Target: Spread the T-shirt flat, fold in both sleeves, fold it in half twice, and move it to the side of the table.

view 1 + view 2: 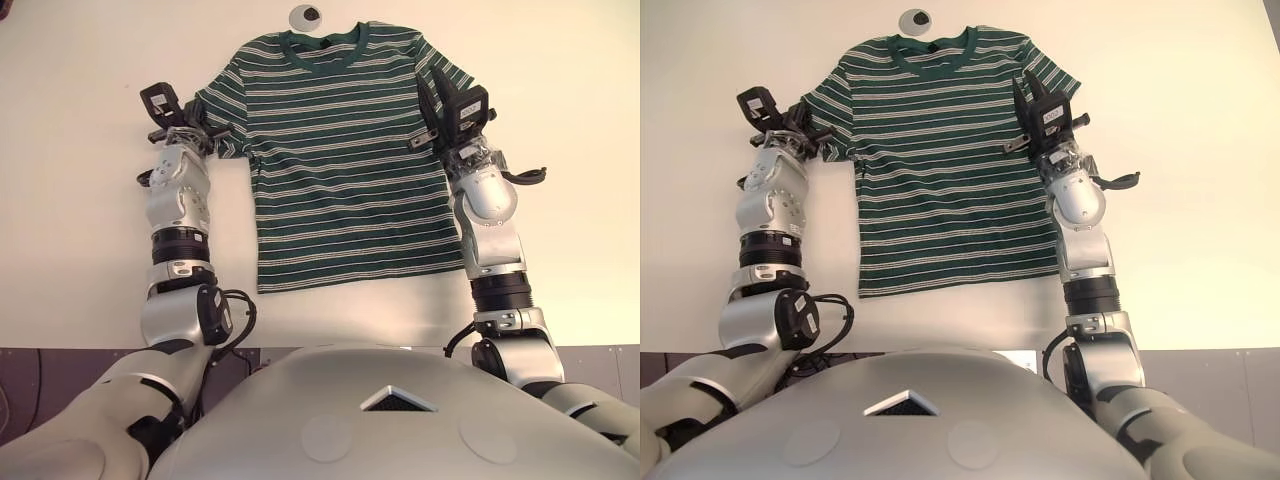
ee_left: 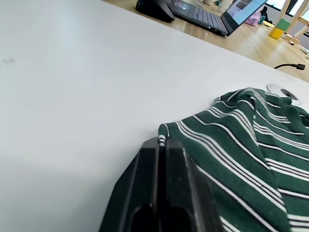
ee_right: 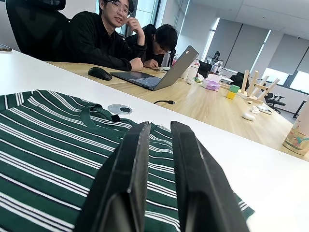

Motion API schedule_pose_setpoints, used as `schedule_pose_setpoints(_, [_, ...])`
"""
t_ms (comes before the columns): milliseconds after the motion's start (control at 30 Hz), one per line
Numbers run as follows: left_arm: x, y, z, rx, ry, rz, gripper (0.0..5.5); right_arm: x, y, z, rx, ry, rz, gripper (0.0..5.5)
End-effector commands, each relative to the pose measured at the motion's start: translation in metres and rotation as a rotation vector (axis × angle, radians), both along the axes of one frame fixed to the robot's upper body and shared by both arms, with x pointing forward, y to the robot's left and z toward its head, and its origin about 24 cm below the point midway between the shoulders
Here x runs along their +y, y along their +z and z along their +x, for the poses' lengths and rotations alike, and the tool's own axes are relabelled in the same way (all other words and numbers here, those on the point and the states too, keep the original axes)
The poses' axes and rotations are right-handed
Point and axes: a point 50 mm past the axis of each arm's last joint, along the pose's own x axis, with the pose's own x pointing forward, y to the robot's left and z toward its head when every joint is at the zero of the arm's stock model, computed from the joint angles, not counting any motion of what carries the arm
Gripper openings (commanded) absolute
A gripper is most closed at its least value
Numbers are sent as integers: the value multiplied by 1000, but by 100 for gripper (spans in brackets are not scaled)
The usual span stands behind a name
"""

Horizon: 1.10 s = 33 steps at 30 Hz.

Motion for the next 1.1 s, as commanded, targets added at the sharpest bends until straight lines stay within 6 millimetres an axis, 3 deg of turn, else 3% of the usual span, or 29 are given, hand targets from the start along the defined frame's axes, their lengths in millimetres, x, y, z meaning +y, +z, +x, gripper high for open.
schedule_pose_setpoints(33, [20, 12, 6, -11, 12, 78, 3, 1, 4, 3, -18, 1, 4, 81])
schedule_pose_setpoints(133, [18, 22, 13, -42, 2, 96, 3, 2, 4, 3, -17, 2, 5, 81])
schedule_pose_setpoints(200, [5, 30, 19, -77, -38, 105, 3, 2, 3, 3, -18, 3, 5, 81])
schedule_pose_setpoints(400, [-64, 43, 22, -132, -206, 99, 3, 2, 3, 3, -17, 2, 2, 81])
schedule_pose_setpoints(500, [-85, 42, 17, -114, -260, 89, 3, 1, 2, 2, -13, 3, 1, 81])
schedule_pose_setpoints(667, [-73, 20, 18, 12, -195, 125, 3, 2, 2, 2, -15, 2, 2, 81])
schedule_pose_setpoints(800, [-74, 29, 24, -46, -196, 89, 55, 1, 1, 0, -17, -1, -1, 81])
schedule_pose_setpoints(967, [-73, 52, 27, -156, -190, -106, 123, 1, 1, 1, -23, 1, -8, 81])
schedule_pose_setpoints(1100, [-71, 57, 24, -164, -213, -124, 175, 0, 0, 1, -24, -2, -11, 81])
